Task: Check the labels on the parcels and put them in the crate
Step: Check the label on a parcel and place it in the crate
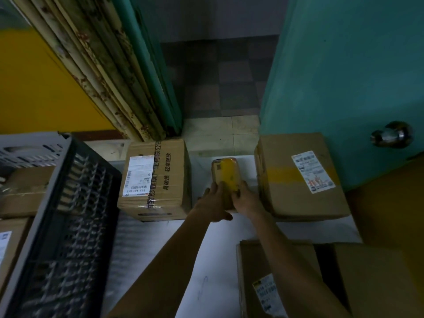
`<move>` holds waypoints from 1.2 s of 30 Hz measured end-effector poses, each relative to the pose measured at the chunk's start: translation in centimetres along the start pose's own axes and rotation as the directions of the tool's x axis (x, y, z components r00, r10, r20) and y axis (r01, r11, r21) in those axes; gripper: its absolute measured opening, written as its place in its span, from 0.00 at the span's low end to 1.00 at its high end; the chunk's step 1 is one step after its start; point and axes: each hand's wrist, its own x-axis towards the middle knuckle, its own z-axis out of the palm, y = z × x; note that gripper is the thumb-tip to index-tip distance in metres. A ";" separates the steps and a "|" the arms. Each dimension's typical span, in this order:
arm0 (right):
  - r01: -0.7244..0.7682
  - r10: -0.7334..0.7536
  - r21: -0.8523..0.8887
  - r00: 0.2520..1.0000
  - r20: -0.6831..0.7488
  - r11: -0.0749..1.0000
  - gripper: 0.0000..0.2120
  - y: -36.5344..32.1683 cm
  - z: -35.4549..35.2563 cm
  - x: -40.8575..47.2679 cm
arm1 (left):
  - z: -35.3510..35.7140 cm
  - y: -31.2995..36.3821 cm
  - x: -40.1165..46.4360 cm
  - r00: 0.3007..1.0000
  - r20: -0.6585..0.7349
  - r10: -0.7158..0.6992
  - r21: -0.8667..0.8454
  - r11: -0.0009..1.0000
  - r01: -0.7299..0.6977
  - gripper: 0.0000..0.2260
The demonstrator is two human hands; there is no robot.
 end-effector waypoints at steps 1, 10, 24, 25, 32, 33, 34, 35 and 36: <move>-0.004 0.004 0.007 1.000 0.002 1.000 0.23 0.2 0.2 0.2 | 0.1 0.2 0.0 1.000 -0.013 0.006 -0.011 1.000 -0.006 0.53; 0.047 -0.040 0.089 0.996 -0.076 0.995 0.13 -0.9 -1.3 -1.9 | -1.6 1.9 -1.4 0.977 -0.205 0.060 -0.078 0.994 -0.077 0.37; 0.291 -0.205 0.311 0.938 -0.281 0.905 0.16 -6.6 -6.0 -11.3 | -8.5 3.2 -11.6 0.897 -0.431 0.100 -0.260 0.938 -0.230 0.42; 0.310 -0.216 0.334 0.932 -0.289 0.890 0.16 -7.2 -6.3 -12.3 | -9.1 3.2 -12.6 0.883 -0.458 0.103 -0.278 0.927 -0.252 0.42; 0.467 -0.268 0.484 0.865 -0.424 0.740 0.18 -10.8 -7.4 -20.2 | -11.9 3.0 -20.9 0.721 -0.689 0.081 -0.411 0.775 -0.480 0.36; 0.491 -0.277 0.506 0.854 -0.440 0.709 0.19 -11.4 -7.3 -21.7 | -12.2 3.0 -22.4 0.698 -0.713 0.064 -0.441 0.733 -0.518 0.35; 0.512 -0.288 0.527 0.845 -0.451 0.678 0.21 -11.9 -7.1 -23.2 | -12.4 3.1 -23.8 0.684 -0.728 0.052 -0.475 0.681 -0.557 0.35; 0.535 -0.305 0.541 0.834 -0.460 0.649 0.22 -12.4 -6.9 -24.7 | -12.6 2.9 -25.1 0.674 -0.737 0.046 -0.506 0.624 -0.595 0.35; 0.557 -0.324 0.551 0.823 -0.467 0.622 0.24 -13.1 -6.8 -26.3 | -12.8 2.8 -26.3 0.667 -0.744 0.039 -0.530 0.573 -0.625 0.35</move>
